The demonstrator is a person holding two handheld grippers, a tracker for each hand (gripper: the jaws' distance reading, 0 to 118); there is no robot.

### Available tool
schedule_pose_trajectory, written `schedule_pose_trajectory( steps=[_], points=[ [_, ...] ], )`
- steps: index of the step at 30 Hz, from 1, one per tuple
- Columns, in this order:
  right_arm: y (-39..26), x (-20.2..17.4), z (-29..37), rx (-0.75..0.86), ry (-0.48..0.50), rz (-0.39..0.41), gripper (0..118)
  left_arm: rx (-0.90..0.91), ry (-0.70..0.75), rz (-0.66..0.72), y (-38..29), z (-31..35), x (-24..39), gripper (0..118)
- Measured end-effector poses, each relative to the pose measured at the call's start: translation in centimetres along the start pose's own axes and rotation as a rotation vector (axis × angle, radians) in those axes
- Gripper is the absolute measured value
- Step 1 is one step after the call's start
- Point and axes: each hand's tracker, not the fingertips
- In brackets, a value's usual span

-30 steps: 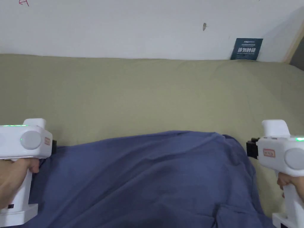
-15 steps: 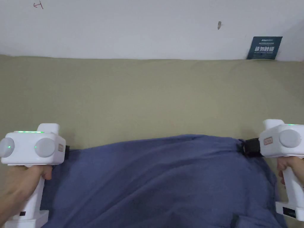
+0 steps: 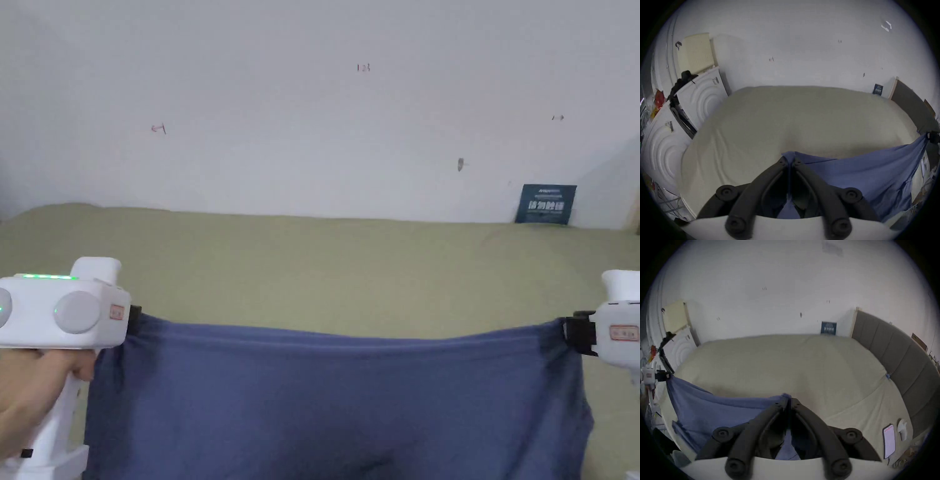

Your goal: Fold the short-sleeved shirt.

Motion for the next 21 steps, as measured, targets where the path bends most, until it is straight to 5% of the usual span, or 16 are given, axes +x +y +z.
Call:
schedule_pose_trajectory(
  steps=[10,21],
  points=[
    [6.6,-2.2,13.1,0.235,-0.007,-0.004,7,0.202,0.031,0.014,5.4,14.7,-1.2,3],
    [18.7,-2.9,16.6,0.364,-0.080,0.012,7,0.322,0.094,0.029,15.8,19.0,0.6,3]
  ],
)
